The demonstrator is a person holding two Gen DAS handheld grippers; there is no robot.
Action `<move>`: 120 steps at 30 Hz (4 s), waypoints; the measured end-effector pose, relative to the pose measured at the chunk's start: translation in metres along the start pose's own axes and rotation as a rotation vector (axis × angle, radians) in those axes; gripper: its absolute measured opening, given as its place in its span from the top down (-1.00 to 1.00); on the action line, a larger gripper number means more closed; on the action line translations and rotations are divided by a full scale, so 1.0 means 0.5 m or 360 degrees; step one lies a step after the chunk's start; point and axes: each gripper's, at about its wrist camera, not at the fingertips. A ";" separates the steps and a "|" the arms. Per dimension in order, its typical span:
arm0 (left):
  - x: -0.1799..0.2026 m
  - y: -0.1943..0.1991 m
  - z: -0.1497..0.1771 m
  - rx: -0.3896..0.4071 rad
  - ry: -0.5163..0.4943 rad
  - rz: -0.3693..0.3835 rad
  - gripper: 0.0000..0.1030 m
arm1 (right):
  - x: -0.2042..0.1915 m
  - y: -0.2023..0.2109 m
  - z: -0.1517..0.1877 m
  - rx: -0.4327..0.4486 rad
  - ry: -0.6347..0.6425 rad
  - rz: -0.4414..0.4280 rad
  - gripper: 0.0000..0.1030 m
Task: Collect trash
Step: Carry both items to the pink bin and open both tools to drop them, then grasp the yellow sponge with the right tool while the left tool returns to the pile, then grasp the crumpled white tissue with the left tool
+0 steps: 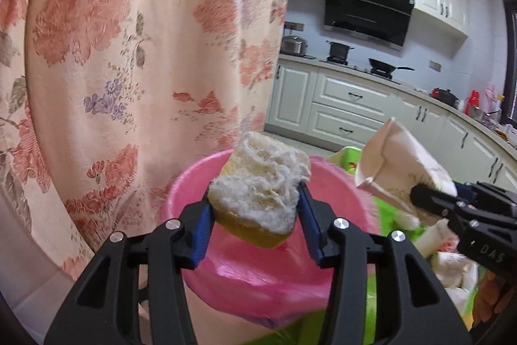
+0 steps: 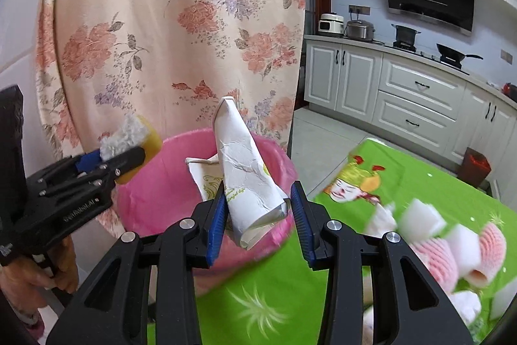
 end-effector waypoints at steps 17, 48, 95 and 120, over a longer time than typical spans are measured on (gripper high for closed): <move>-0.054 0.006 0.015 0.0021 0.0037 -0.0183 -0.82 | 0.023 0.008 0.010 0.0050 -0.0062 -0.0045 -0.25; 0.361 0.158 0.197 -0.0018 -0.0123 0.0188 -0.89 | 0.307 0.376 0.371 0.0025 -0.0356 0.0314 -0.50; 0.500 0.135 0.235 -0.0236 -0.0337 0.0459 -0.76 | 0.315 0.361 0.390 0.0019 -0.0394 0.0468 0.22; 0.552 0.089 0.266 -0.0285 -0.0411 0.0400 0.45 | 0.363 0.377 0.403 0.0040 -0.0486 0.0508 0.21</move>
Point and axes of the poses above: each gripper's, at about its wrist camera, not at the fingertips, and y roughly against the way its jaws point, x to its right, z to its underside, and after that the axes turned 8 degrees about -y, right-handed
